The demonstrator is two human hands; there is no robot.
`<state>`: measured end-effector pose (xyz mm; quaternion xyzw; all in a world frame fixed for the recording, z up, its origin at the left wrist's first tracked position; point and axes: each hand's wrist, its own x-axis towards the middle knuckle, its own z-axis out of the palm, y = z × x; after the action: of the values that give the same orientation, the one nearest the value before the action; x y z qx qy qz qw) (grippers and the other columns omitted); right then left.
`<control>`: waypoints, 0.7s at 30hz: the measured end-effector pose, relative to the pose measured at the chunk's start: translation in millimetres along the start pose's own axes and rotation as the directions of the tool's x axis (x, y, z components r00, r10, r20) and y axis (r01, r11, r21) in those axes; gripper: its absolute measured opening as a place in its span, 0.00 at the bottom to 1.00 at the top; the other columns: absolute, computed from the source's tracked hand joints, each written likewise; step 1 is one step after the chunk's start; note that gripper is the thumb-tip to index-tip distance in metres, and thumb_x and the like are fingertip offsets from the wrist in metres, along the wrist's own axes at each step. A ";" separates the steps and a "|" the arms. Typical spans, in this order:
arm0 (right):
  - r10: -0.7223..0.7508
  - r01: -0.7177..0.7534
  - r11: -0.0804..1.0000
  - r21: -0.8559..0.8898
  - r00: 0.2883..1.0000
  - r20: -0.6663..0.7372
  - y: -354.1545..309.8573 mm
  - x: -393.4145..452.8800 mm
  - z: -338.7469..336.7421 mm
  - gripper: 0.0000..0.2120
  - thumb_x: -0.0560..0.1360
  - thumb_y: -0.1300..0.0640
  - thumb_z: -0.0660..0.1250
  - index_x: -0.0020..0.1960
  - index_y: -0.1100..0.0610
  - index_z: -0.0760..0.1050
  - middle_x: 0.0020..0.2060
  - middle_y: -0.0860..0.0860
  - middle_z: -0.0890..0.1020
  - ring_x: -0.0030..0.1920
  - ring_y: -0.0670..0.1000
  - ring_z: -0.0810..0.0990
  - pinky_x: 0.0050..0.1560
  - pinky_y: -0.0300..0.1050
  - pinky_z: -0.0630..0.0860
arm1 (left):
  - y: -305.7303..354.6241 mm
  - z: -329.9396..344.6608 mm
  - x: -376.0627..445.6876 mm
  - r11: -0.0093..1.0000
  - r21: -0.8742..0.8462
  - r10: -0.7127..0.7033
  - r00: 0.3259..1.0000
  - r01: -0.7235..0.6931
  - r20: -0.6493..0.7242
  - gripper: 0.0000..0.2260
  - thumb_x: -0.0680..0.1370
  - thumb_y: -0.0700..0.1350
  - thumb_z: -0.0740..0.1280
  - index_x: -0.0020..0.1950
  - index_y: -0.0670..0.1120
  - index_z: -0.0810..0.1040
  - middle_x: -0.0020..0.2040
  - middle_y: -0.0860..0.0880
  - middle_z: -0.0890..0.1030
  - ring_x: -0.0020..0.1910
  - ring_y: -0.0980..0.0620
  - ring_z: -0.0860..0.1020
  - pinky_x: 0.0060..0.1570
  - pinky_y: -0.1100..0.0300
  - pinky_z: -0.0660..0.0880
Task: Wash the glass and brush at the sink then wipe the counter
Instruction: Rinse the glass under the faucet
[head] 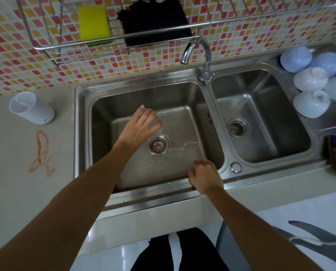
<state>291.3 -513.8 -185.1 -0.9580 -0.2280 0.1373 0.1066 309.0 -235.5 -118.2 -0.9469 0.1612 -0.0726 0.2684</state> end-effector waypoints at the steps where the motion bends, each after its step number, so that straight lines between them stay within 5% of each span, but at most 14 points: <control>1: 0.003 -0.003 1.000 0.005 1.000 0.001 -0.7 0.1 -0.5 0.13 0.74 0.52 0.58 0.44 0.59 0.78 0.39 0.55 0.82 0.42 0.55 0.79 0.58 0.47 0.72 | -3.6 0.1 -1.9 0.999 -0.003 -0.044 0.999 0.044 0.014 0.33 0.64 0.37 0.75 0.67 0.49 0.68 0.64 0.39 0.70 0.64 0.40 0.70 0.73 0.43 0.54; 5: 0.017 -0.019 0.998 0.065 0.999 0.034 -0.8 -2.2 -1.6 0.13 0.74 0.52 0.58 0.45 0.60 0.78 0.41 0.56 0.82 0.44 0.56 0.79 0.55 0.48 0.75 | -15.1 -4.3 -14.2 0.912 -0.206 -0.334 0.933 0.356 0.134 0.38 0.62 0.43 0.80 0.68 0.51 0.69 0.62 0.40 0.70 0.63 0.40 0.69 0.73 0.41 0.55; 8: 0.105 -0.128 0.967 0.220 0.988 0.113 -1.1 -1.7 -9.2 0.17 0.77 0.52 0.61 0.61 0.59 0.76 0.53 0.57 0.82 0.54 0.56 0.79 0.60 0.48 0.75 | -17.9 -15.2 -26.8 0.795 -0.375 -0.440 0.879 0.476 0.183 0.36 0.66 0.52 0.78 0.70 0.50 0.67 0.62 0.41 0.71 0.65 0.40 0.70 0.73 0.42 0.55; 12: 0.206 -0.263 0.818 0.511 0.964 0.166 -14.0 5.5 -35.8 0.21 0.78 0.49 0.63 0.70 0.51 0.70 0.59 0.57 0.81 0.59 0.57 0.79 0.61 0.49 0.75 | -22.3 -38.4 -40.6 0.499 -0.613 -0.622 0.746 0.613 0.240 0.34 0.68 0.57 0.74 0.70 0.48 0.66 0.62 0.44 0.73 0.63 0.44 0.72 0.71 0.43 0.62; 16: 0.146 -0.040 0.688 0.724 0.986 -0.084 -61.6 23.4 -96.1 0.19 0.79 0.52 0.63 0.69 0.53 0.72 0.55 0.51 0.82 0.55 0.46 0.81 0.47 0.25 0.73 | -34.0 -57.7 -50.4 0.167 -0.753 -0.759 0.571 0.636 0.314 0.37 0.66 0.62 0.74 0.69 0.50 0.64 0.65 0.46 0.71 0.62 0.46 0.73 0.62 0.47 0.73; 21: 0.011 0.337 0.600 0.726 0.903 -0.429 -137.8 55.2 -194.4 0.16 0.78 0.53 0.65 0.66 0.52 0.74 0.50 0.43 0.82 0.50 0.36 0.79 0.51 0.27 0.73 | -55.2 -82.9 -60.1 0.155 -0.812 -0.829 0.521 0.563 0.204 0.40 0.67 0.63 0.74 0.72 0.49 0.62 0.66 0.47 0.69 0.63 0.49 0.72 0.60 0.51 0.75</control>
<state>343.1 -395.3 22.5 -0.7946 -0.2071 0.0189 0.5704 248.7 -210.7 -21.9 -0.8921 -0.2496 -0.2452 -0.2860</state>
